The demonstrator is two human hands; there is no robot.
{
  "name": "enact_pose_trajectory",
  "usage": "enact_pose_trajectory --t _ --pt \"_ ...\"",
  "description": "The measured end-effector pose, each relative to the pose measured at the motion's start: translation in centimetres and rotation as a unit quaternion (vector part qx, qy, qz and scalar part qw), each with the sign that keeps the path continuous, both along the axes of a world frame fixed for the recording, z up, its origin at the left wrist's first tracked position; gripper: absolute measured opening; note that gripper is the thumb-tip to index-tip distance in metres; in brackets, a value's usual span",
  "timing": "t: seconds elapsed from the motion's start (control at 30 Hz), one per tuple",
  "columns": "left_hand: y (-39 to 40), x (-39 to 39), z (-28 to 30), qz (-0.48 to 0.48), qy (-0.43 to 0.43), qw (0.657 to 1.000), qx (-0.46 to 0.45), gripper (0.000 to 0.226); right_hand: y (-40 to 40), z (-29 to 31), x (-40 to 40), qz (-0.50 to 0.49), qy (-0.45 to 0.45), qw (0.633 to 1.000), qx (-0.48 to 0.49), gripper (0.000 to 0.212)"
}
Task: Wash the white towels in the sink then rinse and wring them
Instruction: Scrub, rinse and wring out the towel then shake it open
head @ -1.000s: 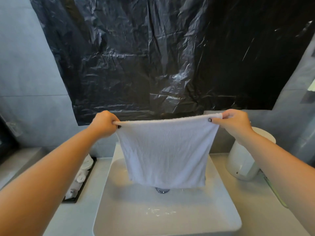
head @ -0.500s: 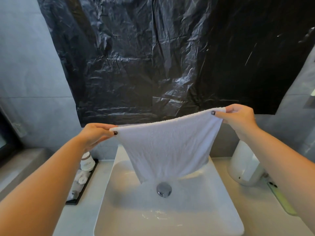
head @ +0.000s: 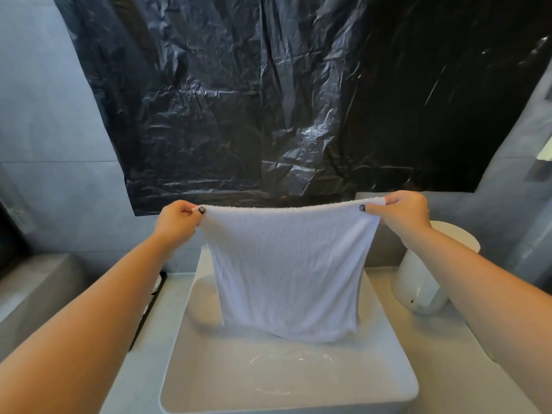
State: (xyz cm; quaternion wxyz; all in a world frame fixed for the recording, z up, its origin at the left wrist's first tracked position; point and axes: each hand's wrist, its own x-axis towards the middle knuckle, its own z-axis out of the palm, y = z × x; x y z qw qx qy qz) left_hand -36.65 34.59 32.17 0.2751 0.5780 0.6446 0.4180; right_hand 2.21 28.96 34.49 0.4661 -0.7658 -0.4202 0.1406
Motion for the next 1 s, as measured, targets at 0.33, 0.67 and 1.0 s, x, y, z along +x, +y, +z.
enact_pose_trajectory --t 0.33,0.67,1.0 --pt "-5.8 -1.8 -2.1 -0.062 -0.138 0.989 -0.001 0.013 -5.4 -2.0 0.9 0.137 0.128 0.982 0.032 0.018" --pt "-11.2 -4.0 -14.5 -0.105 -0.209 0.948 -0.215 0.010 -10.5 -14.9 2.6 0.200 0.183 0.947 -0.170 0.021" --pt "-3.4 -0.3 -19.8 0.018 -0.045 0.989 -0.137 0.028 -3.5 -22.0 -0.7 0.056 0.010 0.992 -0.109 0.039"
